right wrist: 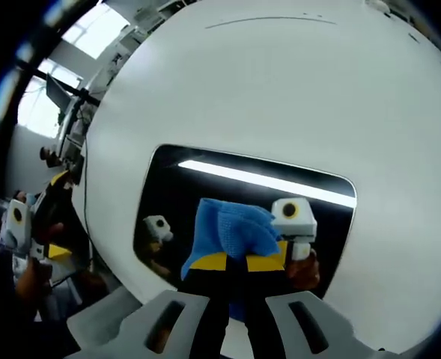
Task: Wipe the mirror surface with the cleaning cloth until all visible marks leave the cleaned area.
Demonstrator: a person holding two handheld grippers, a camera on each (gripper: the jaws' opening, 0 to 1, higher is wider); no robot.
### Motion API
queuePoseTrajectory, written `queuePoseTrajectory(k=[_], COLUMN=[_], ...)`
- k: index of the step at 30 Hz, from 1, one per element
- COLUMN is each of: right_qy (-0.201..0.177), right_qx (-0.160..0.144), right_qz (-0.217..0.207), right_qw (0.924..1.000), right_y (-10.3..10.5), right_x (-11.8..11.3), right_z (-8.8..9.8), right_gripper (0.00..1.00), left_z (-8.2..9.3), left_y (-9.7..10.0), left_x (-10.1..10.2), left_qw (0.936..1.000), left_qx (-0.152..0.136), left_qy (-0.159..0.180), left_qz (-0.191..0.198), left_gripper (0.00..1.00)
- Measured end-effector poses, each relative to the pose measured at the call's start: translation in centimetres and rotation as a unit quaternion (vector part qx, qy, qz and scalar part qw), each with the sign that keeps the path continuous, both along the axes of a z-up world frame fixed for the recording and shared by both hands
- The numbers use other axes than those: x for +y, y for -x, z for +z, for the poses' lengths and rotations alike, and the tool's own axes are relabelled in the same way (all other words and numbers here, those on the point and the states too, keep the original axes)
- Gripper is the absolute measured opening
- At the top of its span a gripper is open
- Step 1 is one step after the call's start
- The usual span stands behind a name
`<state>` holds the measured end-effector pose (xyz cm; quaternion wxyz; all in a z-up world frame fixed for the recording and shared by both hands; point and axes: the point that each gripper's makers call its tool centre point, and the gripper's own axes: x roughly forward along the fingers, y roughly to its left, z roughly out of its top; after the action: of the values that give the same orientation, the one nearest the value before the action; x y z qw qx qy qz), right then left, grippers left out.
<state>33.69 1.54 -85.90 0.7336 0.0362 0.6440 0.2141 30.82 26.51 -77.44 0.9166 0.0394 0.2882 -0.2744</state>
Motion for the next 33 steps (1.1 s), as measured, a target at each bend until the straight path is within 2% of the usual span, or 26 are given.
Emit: queuePoseTrajectory(k=[21, 33], right_qy=[0.009, 0.014], right_qx=[0.001, 0.004], right_qz=[-0.005, -0.006], right_qw=[0.9999, 0.9999], right_y=[-0.2, -0.2], right_x=[-3.4, -4.6], right_z=[-0.2, -0.2], right_gripper=[0.01, 0.01], left_z=[0.1, 0.2], left_y=[0.2, 0.1], left_x=[-0.2, -0.4], left_qw=[1.0, 1.0], left_qx=[-0.001, -0.003], left_qy=[0.001, 0.003], left_qz=[0.002, 0.004], left_gripper=[1.0, 1.0])
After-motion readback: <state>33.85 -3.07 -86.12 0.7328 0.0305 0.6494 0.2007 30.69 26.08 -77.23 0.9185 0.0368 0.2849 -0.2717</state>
